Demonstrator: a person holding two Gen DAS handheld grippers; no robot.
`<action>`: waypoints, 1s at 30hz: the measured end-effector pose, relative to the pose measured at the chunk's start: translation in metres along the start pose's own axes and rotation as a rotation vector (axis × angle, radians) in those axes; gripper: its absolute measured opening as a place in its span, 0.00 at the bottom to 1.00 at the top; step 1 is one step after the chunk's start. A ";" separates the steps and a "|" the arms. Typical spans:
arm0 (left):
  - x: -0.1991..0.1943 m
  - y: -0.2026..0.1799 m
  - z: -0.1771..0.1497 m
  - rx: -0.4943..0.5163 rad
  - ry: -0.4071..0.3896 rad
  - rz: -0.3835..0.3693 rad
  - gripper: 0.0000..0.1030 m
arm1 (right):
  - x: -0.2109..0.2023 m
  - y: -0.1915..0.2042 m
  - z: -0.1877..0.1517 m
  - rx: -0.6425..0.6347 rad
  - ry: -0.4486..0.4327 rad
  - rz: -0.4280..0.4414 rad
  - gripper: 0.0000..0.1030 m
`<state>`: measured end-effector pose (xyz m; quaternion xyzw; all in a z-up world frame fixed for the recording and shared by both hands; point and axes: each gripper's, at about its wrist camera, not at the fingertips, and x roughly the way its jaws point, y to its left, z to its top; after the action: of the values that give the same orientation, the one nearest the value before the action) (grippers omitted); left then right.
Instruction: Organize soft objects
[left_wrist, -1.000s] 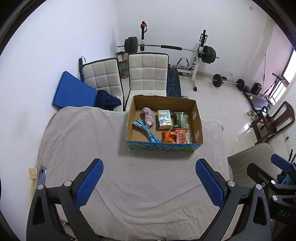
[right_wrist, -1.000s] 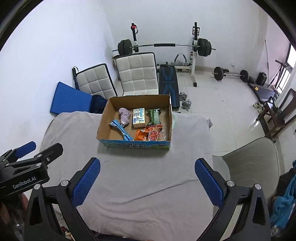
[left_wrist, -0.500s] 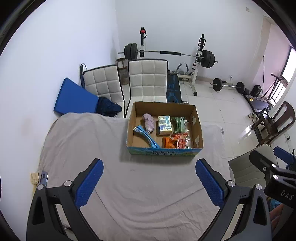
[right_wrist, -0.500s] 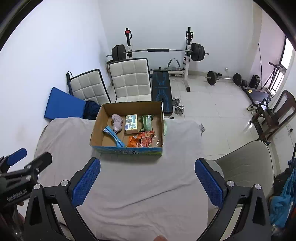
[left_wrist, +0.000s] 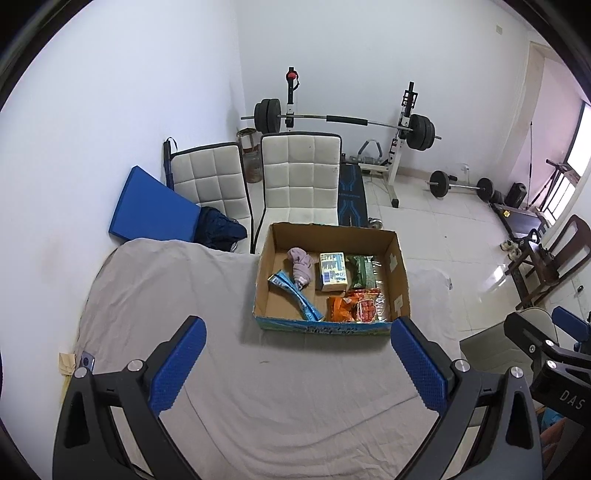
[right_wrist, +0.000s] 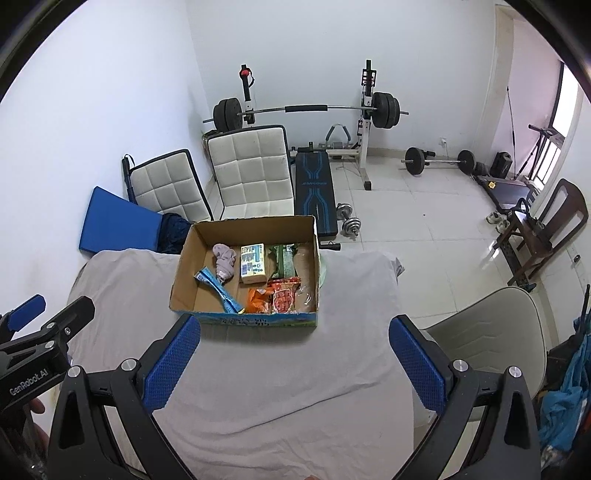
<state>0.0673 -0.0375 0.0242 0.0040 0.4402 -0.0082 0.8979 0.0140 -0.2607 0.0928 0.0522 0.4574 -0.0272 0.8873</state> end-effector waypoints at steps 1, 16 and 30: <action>0.000 0.000 0.000 0.000 -0.001 0.003 1.00 | 0.001 0.000 0.001 0.000 -0.002 0.000 1.00; 0.000 0.000 0.004 0.011 -0.007 0.009 1.00 | 0.000 0.002 0.007 -0.014 -0.016 -0.005 1.00; 0.001 0.001 0.004 0.011 -0.004 0.008 1.00 | -0.006 0.002 0.009 -0.027 -0.029 -0.008 1.00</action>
<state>0.0715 -0.0368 0.0259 0.0106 0.4382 -0.0072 0.8988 0.0181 -0.2598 0.1031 0.0379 0.4451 -0.0255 0.8943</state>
